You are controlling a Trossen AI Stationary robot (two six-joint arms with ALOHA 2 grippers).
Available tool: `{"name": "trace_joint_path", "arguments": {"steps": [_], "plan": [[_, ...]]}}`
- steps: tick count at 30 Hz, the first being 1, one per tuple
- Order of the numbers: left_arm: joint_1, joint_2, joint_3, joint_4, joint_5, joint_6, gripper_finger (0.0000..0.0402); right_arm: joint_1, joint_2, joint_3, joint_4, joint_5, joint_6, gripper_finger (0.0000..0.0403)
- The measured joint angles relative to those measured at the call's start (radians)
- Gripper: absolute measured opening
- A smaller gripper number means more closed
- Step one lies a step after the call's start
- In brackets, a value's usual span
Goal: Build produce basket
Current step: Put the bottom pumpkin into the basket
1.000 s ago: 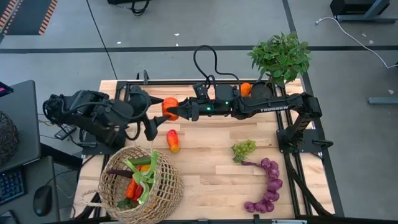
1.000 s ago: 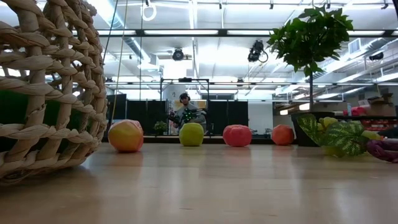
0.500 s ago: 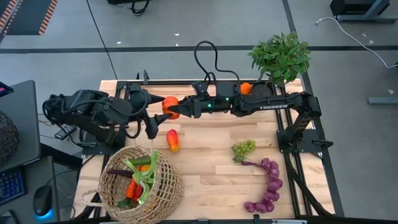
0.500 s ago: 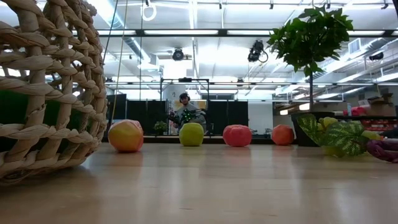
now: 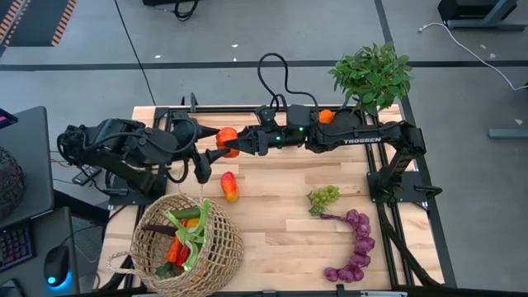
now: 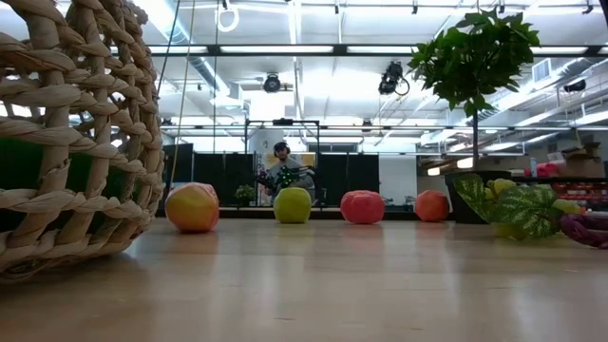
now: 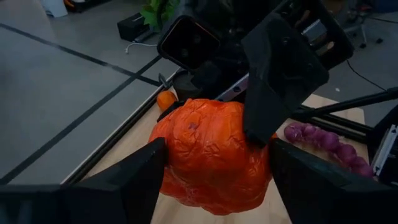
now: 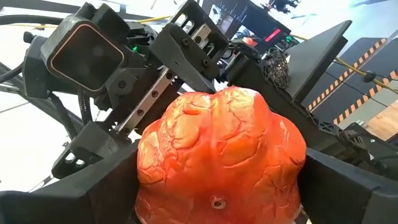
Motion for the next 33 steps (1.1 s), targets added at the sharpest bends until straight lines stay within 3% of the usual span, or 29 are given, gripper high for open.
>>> {"name": "trace_joint_path", "arguments": {"steps": [9,14,19,26,30,33], "plan": [[0.0,-0.025,-0.002,0.004,0.016,-0.013,0.0201,-0.038,0.0,0.002,0.008,-0.094,0.019,0.0392],[0.0,-0.03,-0.001,0.009,0.014,-0.026,0.0181,-0.042,0.0,0.002,0.031,-0.095,0.033,0.0378],[0.0,-0.031,0.0,0.009,0.01,-0.027,0.0197,-0.042,0.0,0.002,0.036,-0.084,0.034,0.0334],[-0.004,-0.048,0.0,0.0,0.022,-0.027,0.024,-0.042,0.0,0.002,0.038,-0.076,0.035,0.0333],[-0.023,-0.093,-0.002,-0.012,0.091,-0.025,0.0255,-0.043,-0.002,0.005,0.066,-0.076,0.063,0.0342],[-0.056,-0.114,-0.001,-0.033,0.105,0.046,0.0263,-0.045,-0.002,0.005,0.086,-0.059,0.094,0.035]]}}
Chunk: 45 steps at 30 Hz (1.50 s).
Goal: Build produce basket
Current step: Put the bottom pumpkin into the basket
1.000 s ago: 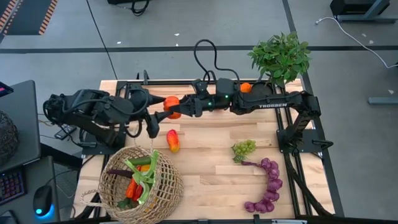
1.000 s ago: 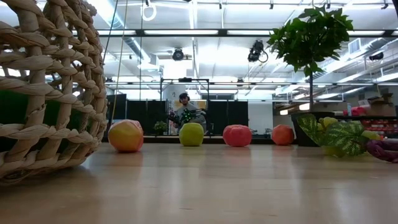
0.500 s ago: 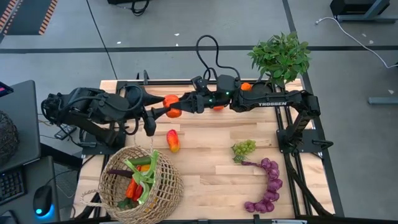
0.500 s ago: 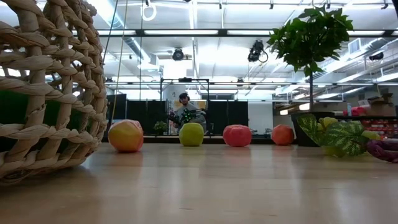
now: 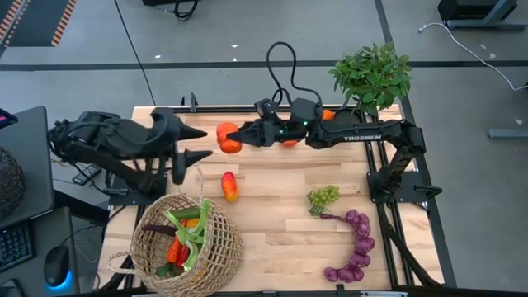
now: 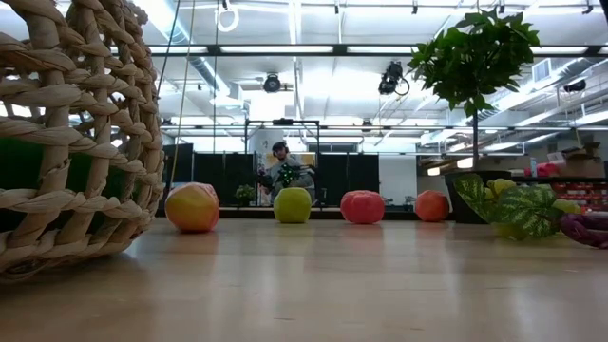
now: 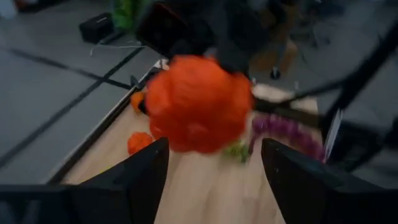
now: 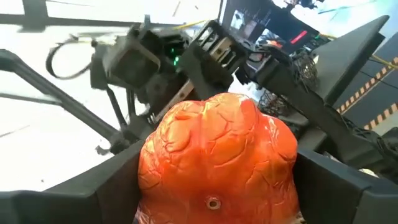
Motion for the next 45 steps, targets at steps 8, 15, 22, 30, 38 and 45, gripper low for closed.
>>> {"name": "trace_joint_path", "arguments": {"steps": [8,15,22,30,38,45], "plan": [[-0.044,0.005,0.0,-0.02,-0.013,0.273,0.0318,-0.002,0.0,0.0,0.038,-0.01,0.047,0.0353],[-0.026,0.01,0.0,-0.044,-0.039,0.283,0.0383,-0.002,0.0,-0.001,0.037,-0.019,0.052,0.0355],[0.021,0.053,0.001,-0.033,-0.073,0.275,0.04,0.002,0.0,-0.001,0.037,-0.019,0.07,0.0355],[0.049,0.104,0.0,0.071,-0.078,0.357,0.04,0.018,0.0,-0.001,0.037,-0.012,0.084,0.0356],[0.053,0.106,0.0,0.118,-0.136,0.411,0.04,0.021,0.0,-0.001,0.042,0.003,0.092,0.0356],[0.053,0.123,0.001,0.121,-0.156,0.37,0.04,0.021,0.0,-0.001,0.033,0.006,0.087,0.0356]]}}
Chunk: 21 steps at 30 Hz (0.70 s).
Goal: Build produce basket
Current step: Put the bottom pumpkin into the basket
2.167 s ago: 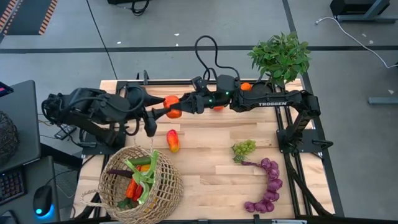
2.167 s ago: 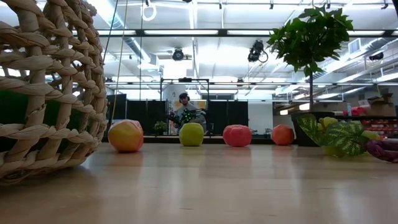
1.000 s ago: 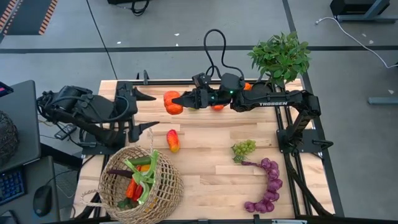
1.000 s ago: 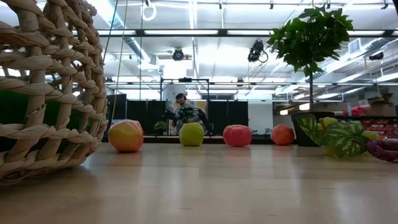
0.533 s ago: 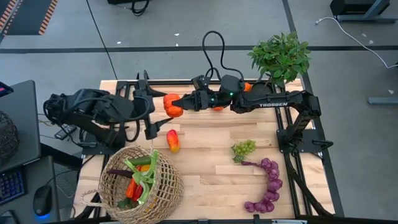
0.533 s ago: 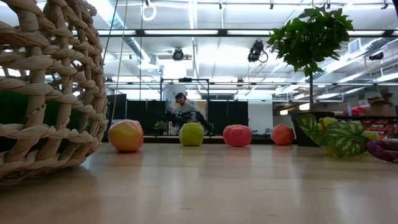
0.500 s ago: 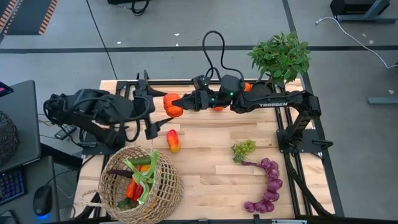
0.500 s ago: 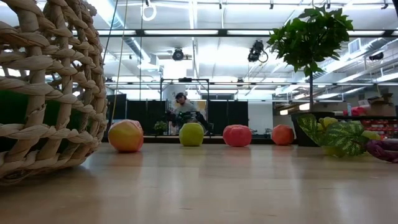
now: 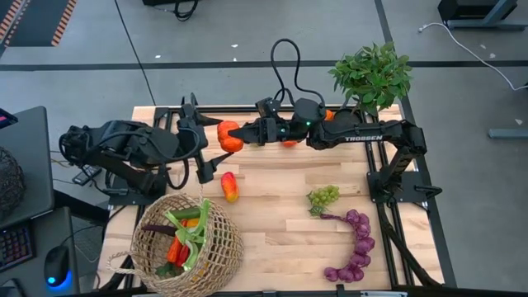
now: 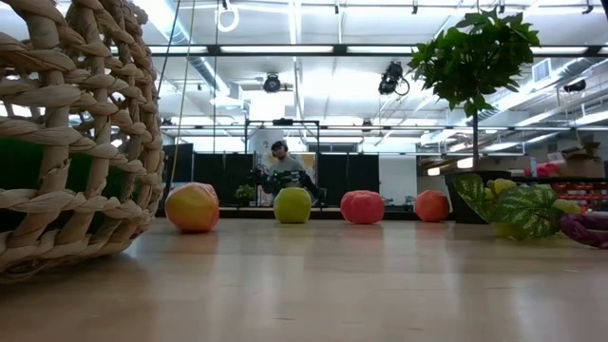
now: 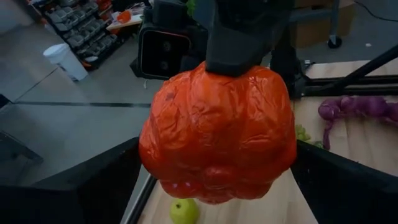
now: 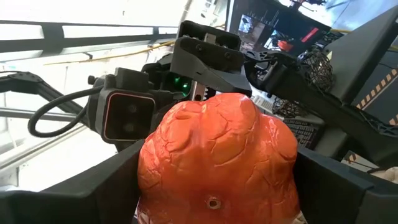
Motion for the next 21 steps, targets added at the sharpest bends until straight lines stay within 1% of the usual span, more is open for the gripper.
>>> {"name": "trace_joint_path", "arguments": {"steps": [2,5,10,14,17,21], "plan": [[0.0,0.0,0.0,0.0,0.002,0.003,0.0397,-0.004,0.0,0.0,0.0,-0.005,-0.013,0.0358],[0.0,0.001,0.0,0.0,0.001,-0.003,0.0384,-0.017,0.0,0.0,-0.001,-0.047,-0.023,0.0365],[-0.005,-0.007,0.0,-0.002,0.013,-0.024,0.0367,-0.054,0.001,0.0,0.0,-0.152,-0.047,0.0385],[-0.03,-0.023,0.0,-0.036,0.003,-0.041,0.0365,-0.089,0.003,-0.001,-0.003,-0.24,-0.028,0.0397],[-0.06,-0.033,0.0,-0.085,0.004,-0.082,0.0364,-0.11,0.003,-0.003,-0.008,-0.301,-0.018,0.0398],[-0.113,-0.055,0.0,-0.179,0.013,-0.184,0.0364,-0.129,0.003,-0.003,-0.016,-0.374,-0.003,0.0396]]}}
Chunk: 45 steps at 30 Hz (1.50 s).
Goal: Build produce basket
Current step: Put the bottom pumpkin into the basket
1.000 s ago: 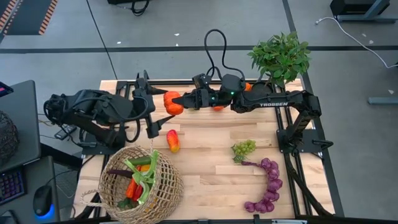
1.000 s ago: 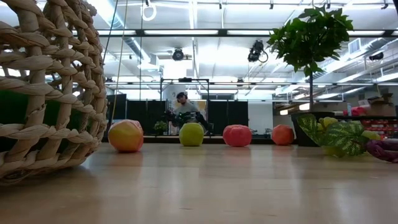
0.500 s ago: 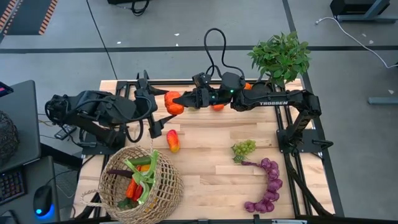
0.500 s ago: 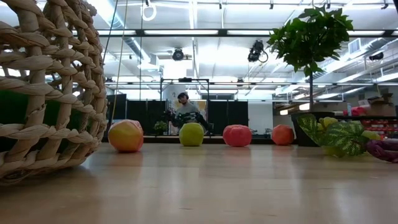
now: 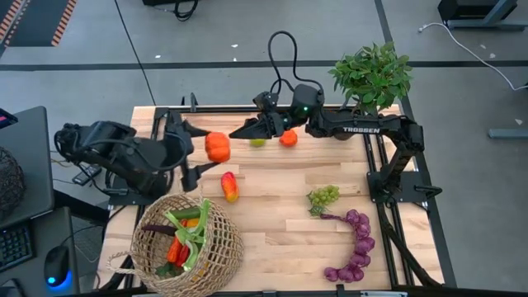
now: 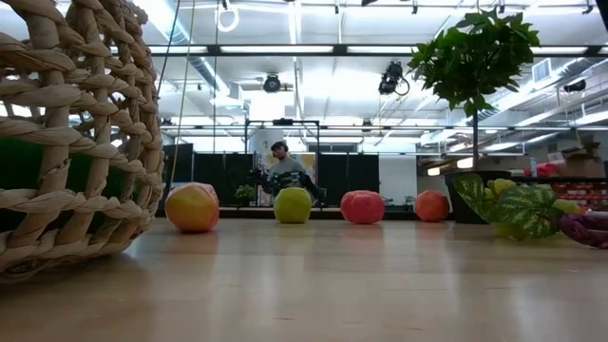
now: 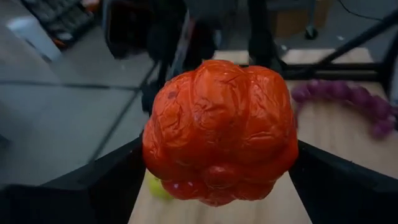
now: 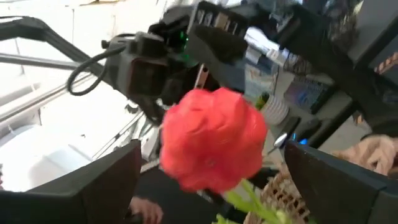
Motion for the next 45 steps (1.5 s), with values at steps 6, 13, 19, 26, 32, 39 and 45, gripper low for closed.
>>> {"name": "trace_joint_path", "arguments": {"steps": [6,13,19,26,32,39,45], "plan": [[-0.08,-0.034,0.001,-0.238,0.114,-0.269,0.0364,-0.004,0.0,0.0,-0.063,-0.045,-0.019,0.0395],[-0.166,-0.033,-0.012,-0.425,0.394,-0.53,0.0364,-0.004,0.0,0.0,-0.166,-0.044,-0.088,0.0395],[-0.241,-0.031,-0.018,-0.431,0.454,-0.666,0.0364,-0.004,-0.001,0.001,-0.184,-0.043,-0.101,0.0395],[-0.271,-0.031,-0.018,-0.432,0.457,-0.807,0.0364,0.004,-0.002,0.002,-0.189,-0.044,-0.116,0.0395],[-0.322,-0.031,-0.018,-0.432,0.501,-0.823,0.0378,0.005,-0.002,0.002,-0.196,-0.044,-0.119,0.0395],[-0.376,-0.022,-0.037,-0.433,0.583,-0.84,0.0398,0.005,-0.002,0.002,-0.196,-0.045,-0.12,0.0395],[-0.416,-0.025,-0.168,-0.433,0.742,-0.86,0.0399,0.009,-0.002,0.002,-0.196,-0.051,-0.127,0.0395]]}}
